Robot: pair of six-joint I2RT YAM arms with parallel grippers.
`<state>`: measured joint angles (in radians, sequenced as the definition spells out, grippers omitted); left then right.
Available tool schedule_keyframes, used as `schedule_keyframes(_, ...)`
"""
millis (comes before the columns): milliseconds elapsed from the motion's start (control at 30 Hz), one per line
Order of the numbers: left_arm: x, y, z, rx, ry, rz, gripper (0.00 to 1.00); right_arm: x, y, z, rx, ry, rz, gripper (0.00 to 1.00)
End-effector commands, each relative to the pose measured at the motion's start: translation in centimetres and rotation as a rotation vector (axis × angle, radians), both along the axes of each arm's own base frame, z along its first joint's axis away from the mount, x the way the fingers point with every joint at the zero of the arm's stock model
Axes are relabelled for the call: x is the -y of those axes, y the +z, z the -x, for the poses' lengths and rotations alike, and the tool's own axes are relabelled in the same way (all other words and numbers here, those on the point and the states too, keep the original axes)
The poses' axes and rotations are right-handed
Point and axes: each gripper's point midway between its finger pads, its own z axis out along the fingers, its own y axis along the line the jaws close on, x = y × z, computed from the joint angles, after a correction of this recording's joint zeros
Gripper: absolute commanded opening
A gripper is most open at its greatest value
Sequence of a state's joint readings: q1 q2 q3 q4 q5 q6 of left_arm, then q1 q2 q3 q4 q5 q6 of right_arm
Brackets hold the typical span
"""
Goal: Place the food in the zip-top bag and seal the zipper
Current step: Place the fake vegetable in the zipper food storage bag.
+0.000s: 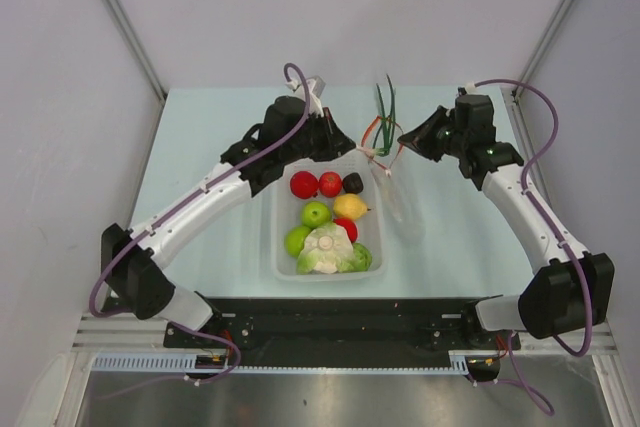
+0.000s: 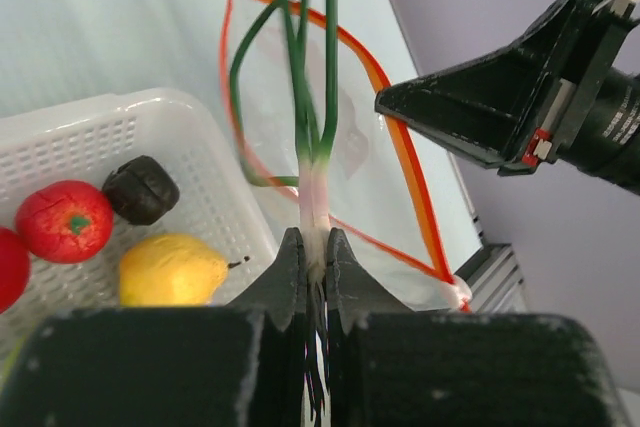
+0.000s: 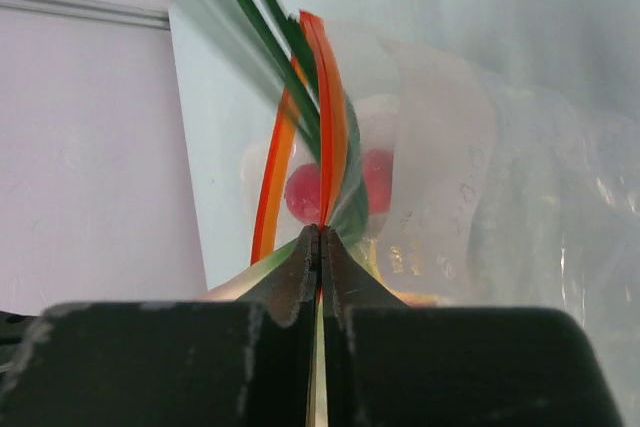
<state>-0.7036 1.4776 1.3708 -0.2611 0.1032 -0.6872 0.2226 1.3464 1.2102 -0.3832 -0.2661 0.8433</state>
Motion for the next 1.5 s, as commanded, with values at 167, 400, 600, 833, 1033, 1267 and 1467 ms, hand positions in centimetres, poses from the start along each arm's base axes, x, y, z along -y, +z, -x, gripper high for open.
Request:
schedule_keyframes(167,1.4,1.3,2.1,0.034,-0.195,-0.188,0.0,-3.3,5.4,1.2,0.311,0.161,0.111,0.0)
schedule_keyframes(400,2.1,2.9,2.1,0.067,-0.214,-0.141,0.0,-6.0,7.8,3.4,0.487,0.289,0.199,0.0)
schedule_keyframes(600,3.8,1.6,3.2,0.026,-0.301,-0.167,0.0,-7.2,9.6,4.3,0.568,0.317,0.188,0.0)
schedule_keyframes(833,1.7,1.6,6.5,0.099,-0.469,-0.174,0.0,-6.2,9.5,4.7,0.612,0.334,0.294,0.0)
schedule_keyframes(1033,-0.4,1.1,8.8,0.1,-0.586,-0.168,0.0,-5.6,9.2,5.5,0.631,0.347,0.335,0.0)
schedule_keyframes(1267,0.7,1.2,10.2,0.056,-0.686,-0.107,0.0,-6.8,9.8,6.6,0.693,0.405,0.328,0.0)
schedule_keyframes(1467,-1.0,2.8,11.2,0.166,-0.753,-0.099,0.0,-6.4,9.5,6.9,0.702,0.415,0.378,0.0)
